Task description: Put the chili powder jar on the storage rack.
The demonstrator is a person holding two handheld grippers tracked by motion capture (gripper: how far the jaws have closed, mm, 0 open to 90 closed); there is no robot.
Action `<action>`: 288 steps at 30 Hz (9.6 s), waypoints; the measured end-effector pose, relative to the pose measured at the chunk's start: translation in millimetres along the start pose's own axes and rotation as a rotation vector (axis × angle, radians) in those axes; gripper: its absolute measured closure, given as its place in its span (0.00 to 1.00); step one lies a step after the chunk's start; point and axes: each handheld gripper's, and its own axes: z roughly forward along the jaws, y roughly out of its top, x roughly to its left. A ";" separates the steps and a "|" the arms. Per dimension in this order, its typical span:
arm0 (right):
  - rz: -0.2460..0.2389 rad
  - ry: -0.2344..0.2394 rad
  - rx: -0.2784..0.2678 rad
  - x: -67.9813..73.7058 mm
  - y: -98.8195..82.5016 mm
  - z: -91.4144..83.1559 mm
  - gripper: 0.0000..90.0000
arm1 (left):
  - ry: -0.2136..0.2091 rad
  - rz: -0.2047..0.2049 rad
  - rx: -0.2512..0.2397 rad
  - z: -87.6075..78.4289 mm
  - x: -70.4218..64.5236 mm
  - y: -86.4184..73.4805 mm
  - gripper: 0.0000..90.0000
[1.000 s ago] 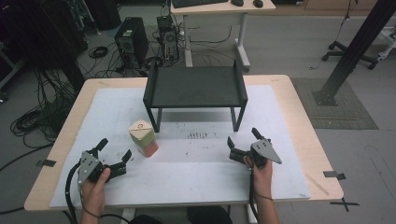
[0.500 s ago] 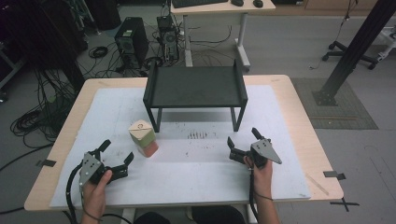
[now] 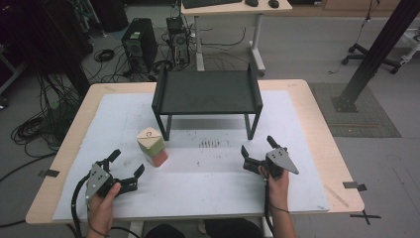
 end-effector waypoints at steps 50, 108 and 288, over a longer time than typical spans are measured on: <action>-0.004 0.007 0.008 0.2 0.3 0.7 0.00 | -0.092 -0.035 0.017 29.0 -13.7 1.1 0.00; -0.007 0.015 0.015 -0.1 0.6 1.3 0.00 | -0.121 -0.047 0.037 75.7 -13.9 1.0 0.00; -0.003 0.010 0.008 0.1 0.3 0.7 0.01 | -0.097 -0.037 0.023 74.6 -16.0 0.7 0.32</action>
